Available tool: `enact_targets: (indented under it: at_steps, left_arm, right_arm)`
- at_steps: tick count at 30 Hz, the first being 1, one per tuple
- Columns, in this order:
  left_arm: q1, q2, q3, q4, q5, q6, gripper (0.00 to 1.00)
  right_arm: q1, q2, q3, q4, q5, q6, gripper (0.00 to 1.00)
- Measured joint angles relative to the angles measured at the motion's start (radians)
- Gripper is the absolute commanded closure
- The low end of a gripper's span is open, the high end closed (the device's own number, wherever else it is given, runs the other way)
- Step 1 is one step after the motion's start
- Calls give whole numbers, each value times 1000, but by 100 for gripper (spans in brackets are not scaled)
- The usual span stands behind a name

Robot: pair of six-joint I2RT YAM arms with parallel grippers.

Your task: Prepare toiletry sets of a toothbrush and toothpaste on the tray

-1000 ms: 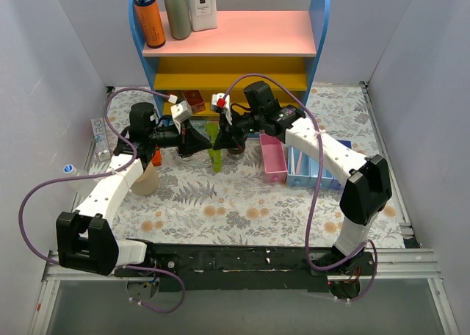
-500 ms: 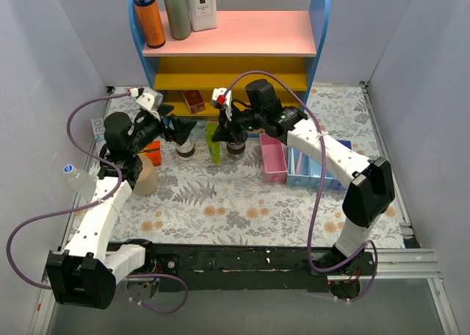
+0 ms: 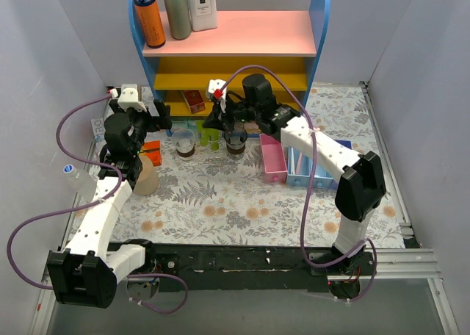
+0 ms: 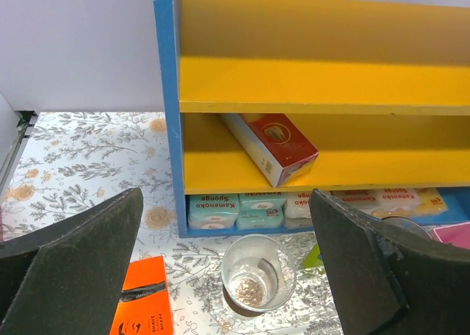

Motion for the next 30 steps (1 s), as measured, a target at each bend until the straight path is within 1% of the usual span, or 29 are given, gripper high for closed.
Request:
enact_targets:
  at_steps: [10, 19, 30]
  left_arm:
    - [0, 3, 0, -1, -50, 19, 2]
    - [0, 11, 0, -5, -59, 32, 2]
    - [-2, 22, 0, -10, -58, 37, 2]
  right_arm:
    - [0, 162, 136, 5, -1, -34, 99]
    - [0, 206, 197, -16, 32, -86, 99]
    - [0, 232, 229, -52, 49, -116, 99]
